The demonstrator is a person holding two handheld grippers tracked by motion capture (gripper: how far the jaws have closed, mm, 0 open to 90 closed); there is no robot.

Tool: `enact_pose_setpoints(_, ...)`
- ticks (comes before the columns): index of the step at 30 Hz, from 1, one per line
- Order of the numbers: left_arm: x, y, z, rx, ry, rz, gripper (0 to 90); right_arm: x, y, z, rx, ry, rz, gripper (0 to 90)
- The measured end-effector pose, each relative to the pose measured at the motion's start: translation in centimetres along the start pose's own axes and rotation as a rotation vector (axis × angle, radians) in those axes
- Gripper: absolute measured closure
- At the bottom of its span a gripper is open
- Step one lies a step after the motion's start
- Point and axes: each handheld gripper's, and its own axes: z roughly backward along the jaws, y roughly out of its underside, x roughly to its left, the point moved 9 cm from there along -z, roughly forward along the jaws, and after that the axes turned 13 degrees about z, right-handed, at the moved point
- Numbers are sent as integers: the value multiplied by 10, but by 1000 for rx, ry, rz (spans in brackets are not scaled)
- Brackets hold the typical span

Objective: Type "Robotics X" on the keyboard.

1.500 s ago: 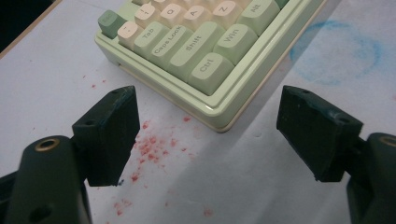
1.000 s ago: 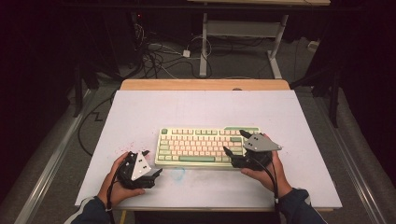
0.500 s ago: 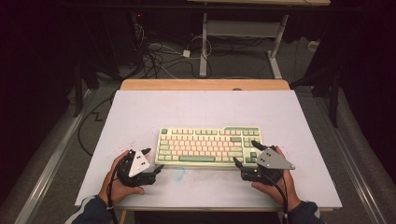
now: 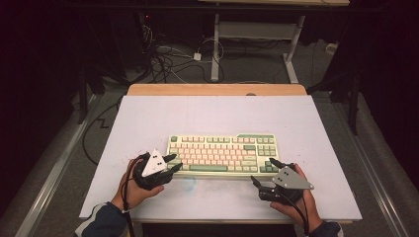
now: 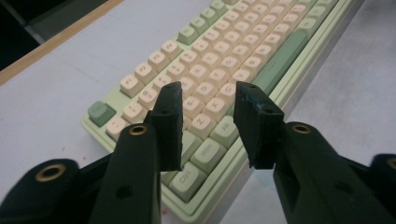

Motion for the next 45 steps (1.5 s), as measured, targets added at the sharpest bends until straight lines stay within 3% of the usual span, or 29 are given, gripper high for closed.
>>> enact_pose_setpoints(7,-15,2,-19,43,17,-17,813,6,0,-3,8,-13,19,191)
enact_pose_setpoints(13,-26,7,-39,71,34,-45,865,9,2,-5,18,-24,23,193)
enact_pose_setpoints(21,-34,19,-61,118,19,-63,871,15,2,-7,30,-36,57,196)
enact_pose_setpoints(30,-36,31,-76,168,17,-76,871,15,3,-8,37,-39,60,196)
enact_pose_setpoints(45,-29,39,-89,183,-12,-83,870,17,5,-9,58,-46,81,199)
